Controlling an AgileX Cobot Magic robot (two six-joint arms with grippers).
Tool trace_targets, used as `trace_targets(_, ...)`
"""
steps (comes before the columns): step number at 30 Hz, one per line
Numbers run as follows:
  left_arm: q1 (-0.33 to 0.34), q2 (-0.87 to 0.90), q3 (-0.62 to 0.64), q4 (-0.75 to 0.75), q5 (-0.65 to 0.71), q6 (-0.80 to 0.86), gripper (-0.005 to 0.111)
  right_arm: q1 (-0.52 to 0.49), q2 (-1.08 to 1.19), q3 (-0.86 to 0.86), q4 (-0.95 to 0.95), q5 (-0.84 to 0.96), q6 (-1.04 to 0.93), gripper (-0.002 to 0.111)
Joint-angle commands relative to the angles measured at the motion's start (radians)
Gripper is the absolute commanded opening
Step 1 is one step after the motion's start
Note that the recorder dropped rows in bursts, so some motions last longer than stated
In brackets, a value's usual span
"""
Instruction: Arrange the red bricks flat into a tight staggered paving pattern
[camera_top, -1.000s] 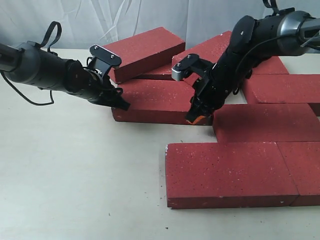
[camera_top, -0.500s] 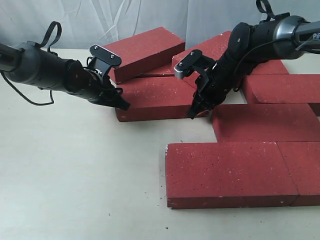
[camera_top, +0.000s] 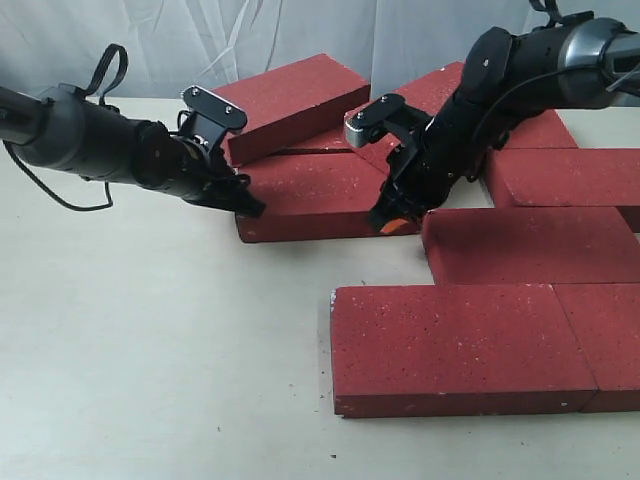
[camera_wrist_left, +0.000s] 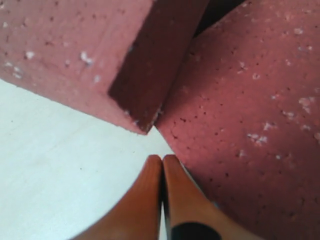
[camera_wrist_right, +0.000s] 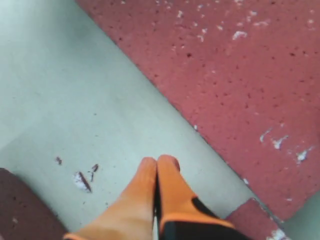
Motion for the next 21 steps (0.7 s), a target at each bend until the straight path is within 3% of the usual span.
trace_targets(1, -0.013, 0.003, -0.003, -0.038, -0.063, -0.004, 0.0, -0.004, 0.002, 0.002, 0.009, 0.045, -0.009, -0.001)
trace_targets(21, -0.013, 0.028, -0.003, -0.072, -0.115, -0.004, 0.0, 0.127, 0.036, 0.002, 0.005, -0.243, -0.07, -0.001)
